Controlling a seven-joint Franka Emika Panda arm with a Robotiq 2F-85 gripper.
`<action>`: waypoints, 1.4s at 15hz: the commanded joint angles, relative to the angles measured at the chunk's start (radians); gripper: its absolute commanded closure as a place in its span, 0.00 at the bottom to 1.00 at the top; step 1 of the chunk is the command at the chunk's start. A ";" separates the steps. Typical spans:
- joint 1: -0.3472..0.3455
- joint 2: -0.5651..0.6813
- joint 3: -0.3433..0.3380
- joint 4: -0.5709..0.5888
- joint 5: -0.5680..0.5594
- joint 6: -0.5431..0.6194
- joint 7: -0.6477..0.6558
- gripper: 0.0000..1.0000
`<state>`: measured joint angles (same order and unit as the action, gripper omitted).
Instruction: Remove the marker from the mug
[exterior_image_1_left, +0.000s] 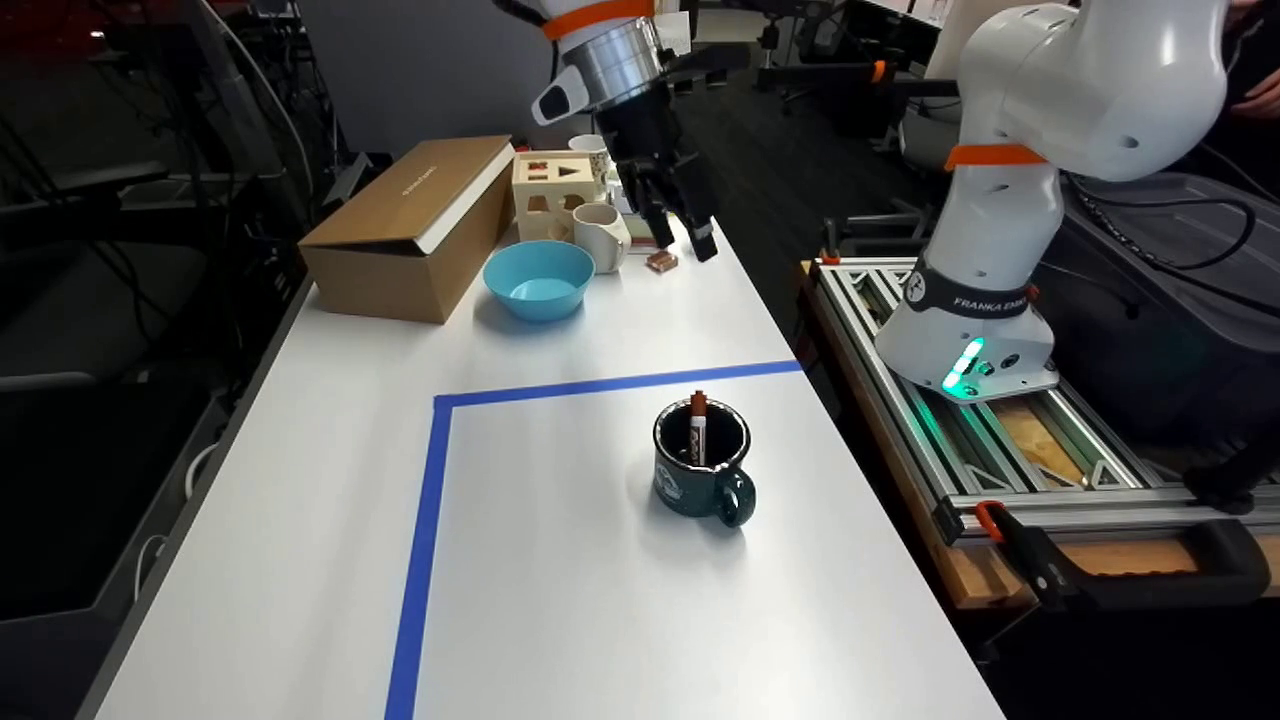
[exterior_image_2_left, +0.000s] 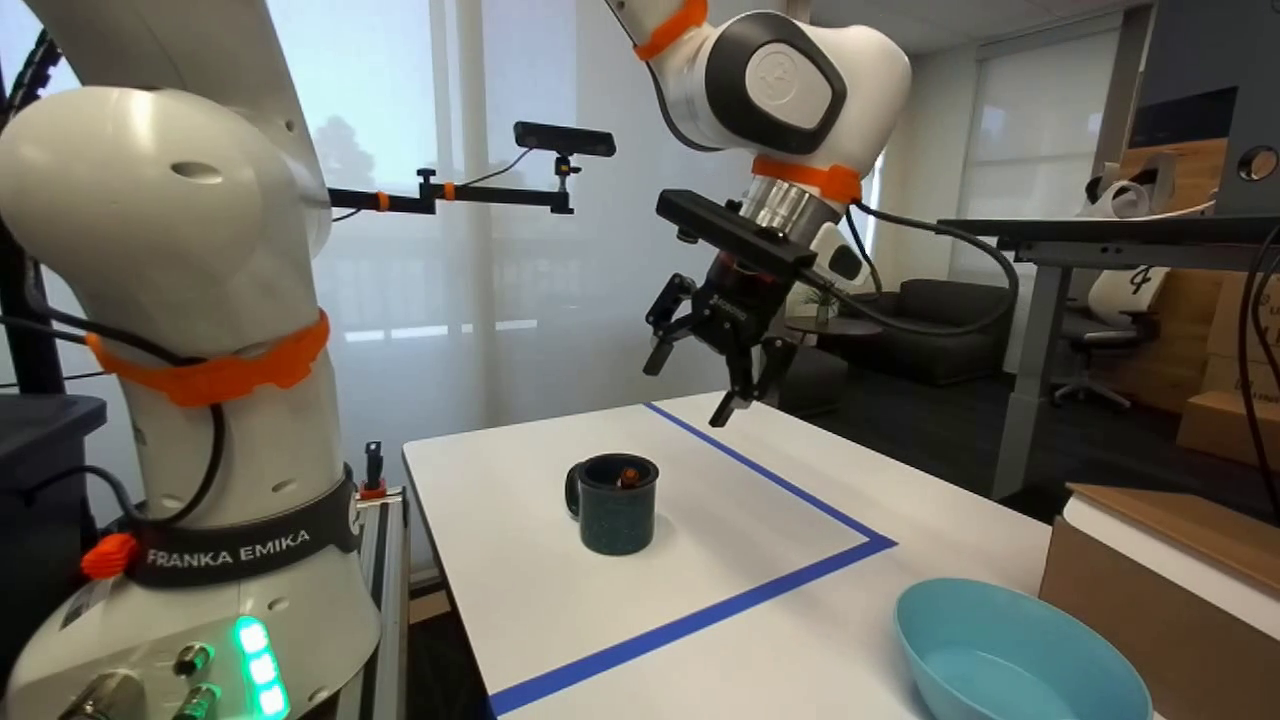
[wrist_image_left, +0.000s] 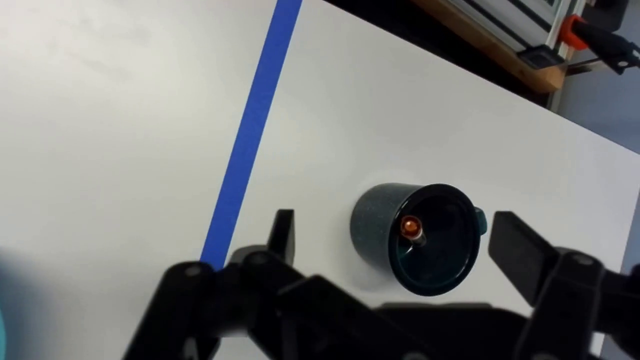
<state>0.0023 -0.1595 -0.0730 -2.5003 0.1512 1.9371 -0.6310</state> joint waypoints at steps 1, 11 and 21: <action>0.029 -0.020 0.026 -0.059 0.025 0.058 -0.002 0.00; 0.093 0.032 0.079 -0.126 0.089 0.208 -0.036 0.00; 0.100 0.147 0.119 -0.118 0.143 0.305 -0.093 0.00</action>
<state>0.1021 -0.0412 0.0327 -2.6215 0.2629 2.2132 -0.6908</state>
